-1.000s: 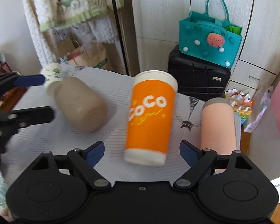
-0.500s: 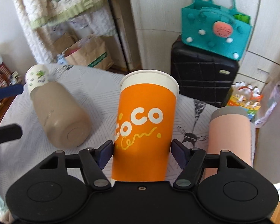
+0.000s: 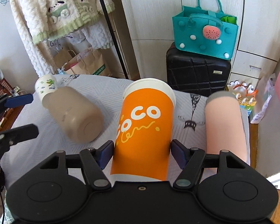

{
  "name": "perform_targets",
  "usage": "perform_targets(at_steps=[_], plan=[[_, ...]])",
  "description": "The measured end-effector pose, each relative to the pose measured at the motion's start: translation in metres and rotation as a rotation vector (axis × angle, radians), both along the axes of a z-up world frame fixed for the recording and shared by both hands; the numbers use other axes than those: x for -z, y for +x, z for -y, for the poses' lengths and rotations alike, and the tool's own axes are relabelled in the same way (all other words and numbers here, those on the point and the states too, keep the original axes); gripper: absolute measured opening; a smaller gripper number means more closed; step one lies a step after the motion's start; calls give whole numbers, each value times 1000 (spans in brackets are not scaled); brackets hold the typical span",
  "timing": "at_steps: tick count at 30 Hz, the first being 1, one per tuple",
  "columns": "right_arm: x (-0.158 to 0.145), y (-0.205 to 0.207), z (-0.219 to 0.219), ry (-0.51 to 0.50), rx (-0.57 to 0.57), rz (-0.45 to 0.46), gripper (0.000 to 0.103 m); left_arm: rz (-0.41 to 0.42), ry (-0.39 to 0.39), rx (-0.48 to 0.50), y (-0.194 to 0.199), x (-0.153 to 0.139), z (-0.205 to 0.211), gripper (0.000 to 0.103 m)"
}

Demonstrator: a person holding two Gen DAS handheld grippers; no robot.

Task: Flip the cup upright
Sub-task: 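Close the left gripper on the orange cup's body near its base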

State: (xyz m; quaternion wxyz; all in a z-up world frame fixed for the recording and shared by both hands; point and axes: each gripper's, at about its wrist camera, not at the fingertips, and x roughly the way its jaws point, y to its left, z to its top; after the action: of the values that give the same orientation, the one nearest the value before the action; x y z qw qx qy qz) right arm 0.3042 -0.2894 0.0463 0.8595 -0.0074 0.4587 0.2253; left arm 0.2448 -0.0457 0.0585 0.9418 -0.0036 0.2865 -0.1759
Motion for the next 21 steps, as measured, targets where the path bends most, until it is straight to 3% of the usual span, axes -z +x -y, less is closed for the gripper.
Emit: perform_targets(at_steps=[5, 10, 16, 21], plan=[[1, -31, 3, 31, 8, 22, 72, -4, -8, 0, -15, 2, -2, 103], [9, -63, 10, 126, 31, 33, 72, -46, -43, 6, -28, 9, -8, 103], [13, -92, 8, 228, 39, 23, 72, -44, -27, -3, -44, 7, -13, 103], [12, -107, -1, 250, 27, 21, 72, -36, -14, -10, -58, 2, -20, 103]])
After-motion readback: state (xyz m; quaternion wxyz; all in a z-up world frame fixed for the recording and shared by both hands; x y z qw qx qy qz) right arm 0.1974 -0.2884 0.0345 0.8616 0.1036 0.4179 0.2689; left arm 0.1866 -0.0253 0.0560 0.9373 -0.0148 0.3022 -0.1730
